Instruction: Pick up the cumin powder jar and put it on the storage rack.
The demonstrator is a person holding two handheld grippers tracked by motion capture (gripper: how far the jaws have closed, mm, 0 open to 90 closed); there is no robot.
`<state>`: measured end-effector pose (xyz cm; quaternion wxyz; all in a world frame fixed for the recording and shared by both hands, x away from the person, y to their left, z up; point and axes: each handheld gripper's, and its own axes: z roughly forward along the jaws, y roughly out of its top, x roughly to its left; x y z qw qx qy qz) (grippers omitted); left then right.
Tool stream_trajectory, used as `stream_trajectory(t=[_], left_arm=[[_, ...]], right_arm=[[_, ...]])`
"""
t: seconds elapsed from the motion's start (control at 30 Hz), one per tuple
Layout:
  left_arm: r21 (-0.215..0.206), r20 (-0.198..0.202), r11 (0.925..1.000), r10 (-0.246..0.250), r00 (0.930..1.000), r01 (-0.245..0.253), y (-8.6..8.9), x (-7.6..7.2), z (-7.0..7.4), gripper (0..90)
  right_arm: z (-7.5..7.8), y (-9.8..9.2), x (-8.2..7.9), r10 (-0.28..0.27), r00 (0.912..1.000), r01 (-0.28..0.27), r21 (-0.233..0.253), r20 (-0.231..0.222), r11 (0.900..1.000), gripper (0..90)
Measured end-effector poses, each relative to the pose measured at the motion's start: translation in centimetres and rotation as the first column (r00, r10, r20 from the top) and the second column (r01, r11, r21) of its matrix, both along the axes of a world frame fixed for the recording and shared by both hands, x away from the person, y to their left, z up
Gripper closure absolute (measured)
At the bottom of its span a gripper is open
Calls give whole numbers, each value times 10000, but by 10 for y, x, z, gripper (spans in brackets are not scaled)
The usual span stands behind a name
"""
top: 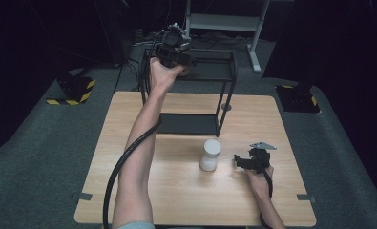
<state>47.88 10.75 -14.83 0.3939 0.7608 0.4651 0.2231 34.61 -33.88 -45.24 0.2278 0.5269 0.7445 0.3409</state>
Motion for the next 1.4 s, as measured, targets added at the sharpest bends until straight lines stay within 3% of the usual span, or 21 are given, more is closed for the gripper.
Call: stream_trajectory(t=[0.5, 0.93, 1.1, 1.4], left_arm=[[296, 157, 9995, -140, 9998, 135, 13, -25, 6, 5], [23, 673, 9990, -449, 9967, 449, 43, -63, 8, 3], [355, 817, 9991, -261, 9963, 232, 46, -77, 0, 3], [342, 970, 9993, -189, 9951, 156, 62, -98, -27, 4]], right_arm=[[0, 5, 0, -13, 10000, 13, -201, 39, 9998, 68], [0, 3, 0, 7, 10000, -6, -112, 42, 9999, 68], [-1, 2, 0, -12, 10000, 12, -37, 52, 10000, 68], [0, 0, 1, 19, 10000, -19, 14, -7, 10000, 69]])
